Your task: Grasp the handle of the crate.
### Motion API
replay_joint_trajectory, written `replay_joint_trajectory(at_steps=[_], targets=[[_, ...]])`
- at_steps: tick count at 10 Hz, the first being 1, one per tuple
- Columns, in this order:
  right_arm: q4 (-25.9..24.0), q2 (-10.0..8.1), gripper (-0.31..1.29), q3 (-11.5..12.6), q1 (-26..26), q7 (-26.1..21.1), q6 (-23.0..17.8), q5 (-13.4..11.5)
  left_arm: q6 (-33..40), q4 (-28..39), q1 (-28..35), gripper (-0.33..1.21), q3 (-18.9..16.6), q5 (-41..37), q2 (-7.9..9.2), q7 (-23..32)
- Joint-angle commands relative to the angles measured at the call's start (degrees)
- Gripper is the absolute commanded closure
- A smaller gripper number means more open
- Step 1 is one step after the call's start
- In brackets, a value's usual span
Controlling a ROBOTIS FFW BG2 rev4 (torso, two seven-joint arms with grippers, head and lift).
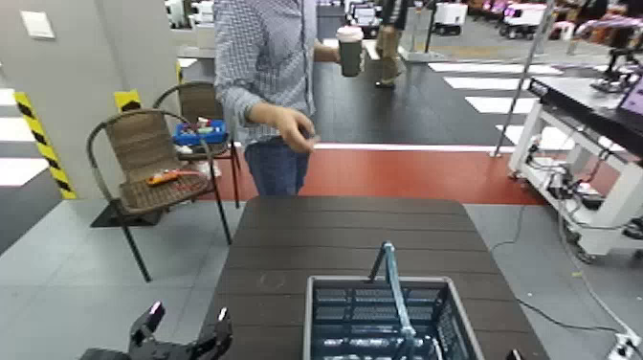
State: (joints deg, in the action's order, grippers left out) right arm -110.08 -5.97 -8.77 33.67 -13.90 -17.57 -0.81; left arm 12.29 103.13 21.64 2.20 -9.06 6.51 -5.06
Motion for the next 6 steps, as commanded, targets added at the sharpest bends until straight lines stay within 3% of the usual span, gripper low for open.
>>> replay_joint_trajectory(at_steps=[1, 6], targets=[[-0.4, 0.00, 0.15, 0.1, 0.3, -0.1, 0.4, -0.8, -0.2, -0.3, -0.3, 0.11, 0.0, -0.5, -0.01, -0.5], [-0.6, 0.00, 0.15, -0.2, 0.2, -0.3, 0.5, -0.9, -0.3, -0.4, -0.6, 0.11, -0.3, -2.5, 0.17, -1.1]])
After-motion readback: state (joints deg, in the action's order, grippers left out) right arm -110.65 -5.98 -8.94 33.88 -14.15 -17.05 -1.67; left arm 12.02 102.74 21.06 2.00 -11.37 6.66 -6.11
